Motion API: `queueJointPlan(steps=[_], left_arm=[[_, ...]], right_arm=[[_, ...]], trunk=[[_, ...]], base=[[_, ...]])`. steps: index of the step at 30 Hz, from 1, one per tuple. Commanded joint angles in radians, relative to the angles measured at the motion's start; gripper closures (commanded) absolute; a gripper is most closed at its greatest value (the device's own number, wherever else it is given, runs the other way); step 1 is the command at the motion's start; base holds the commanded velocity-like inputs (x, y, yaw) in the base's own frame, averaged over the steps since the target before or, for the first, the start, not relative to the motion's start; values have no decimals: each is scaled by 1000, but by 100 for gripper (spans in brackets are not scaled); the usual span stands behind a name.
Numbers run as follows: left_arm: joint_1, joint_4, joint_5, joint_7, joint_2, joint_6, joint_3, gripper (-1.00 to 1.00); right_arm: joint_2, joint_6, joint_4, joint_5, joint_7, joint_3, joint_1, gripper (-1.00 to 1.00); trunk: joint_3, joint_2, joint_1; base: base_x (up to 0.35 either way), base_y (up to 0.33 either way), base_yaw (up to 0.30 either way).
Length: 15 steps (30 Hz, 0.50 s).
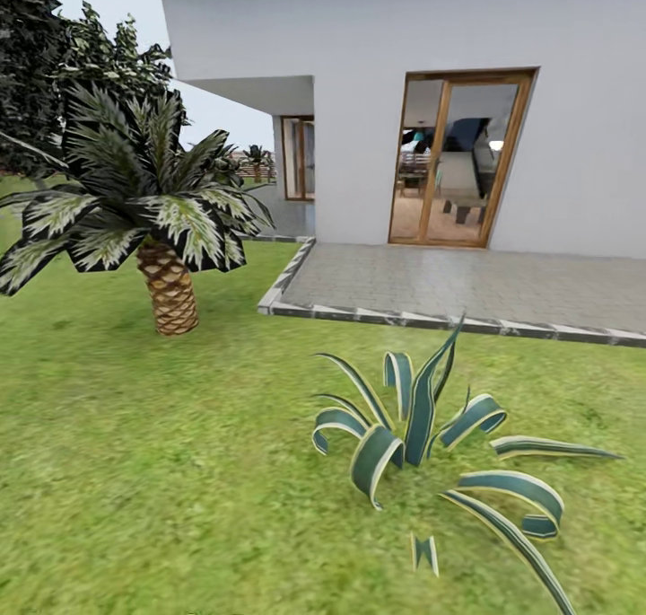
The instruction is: Take the three Easter eggs out of the wicker basket on the lawn in the garden, then place them on the lawn next to a single tree (choose any tree) so that all three eggs are next to the same tree and none are left in the basket.
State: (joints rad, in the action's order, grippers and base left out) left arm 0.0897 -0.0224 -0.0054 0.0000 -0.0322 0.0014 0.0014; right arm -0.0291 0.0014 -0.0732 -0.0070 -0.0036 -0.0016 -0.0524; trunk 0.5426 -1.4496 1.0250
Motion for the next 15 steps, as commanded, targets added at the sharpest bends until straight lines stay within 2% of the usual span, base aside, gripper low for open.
queueJointPlan(steps=[1, 15], left_arm=[[1, -2, -1, 0, 0, 0, 0, -100], [1, -2, -1, 0, 0, 0, 0, -100]], right_arm=[[0, 0, -2, -1, 0, 0, -1, -100], [0, 0, -2, -2, -1, -1, -1, -100]], trunk=[[1, 0, 0], [1, 0, 0]], base=[[0, 31, 255], [0, 4, 256]])
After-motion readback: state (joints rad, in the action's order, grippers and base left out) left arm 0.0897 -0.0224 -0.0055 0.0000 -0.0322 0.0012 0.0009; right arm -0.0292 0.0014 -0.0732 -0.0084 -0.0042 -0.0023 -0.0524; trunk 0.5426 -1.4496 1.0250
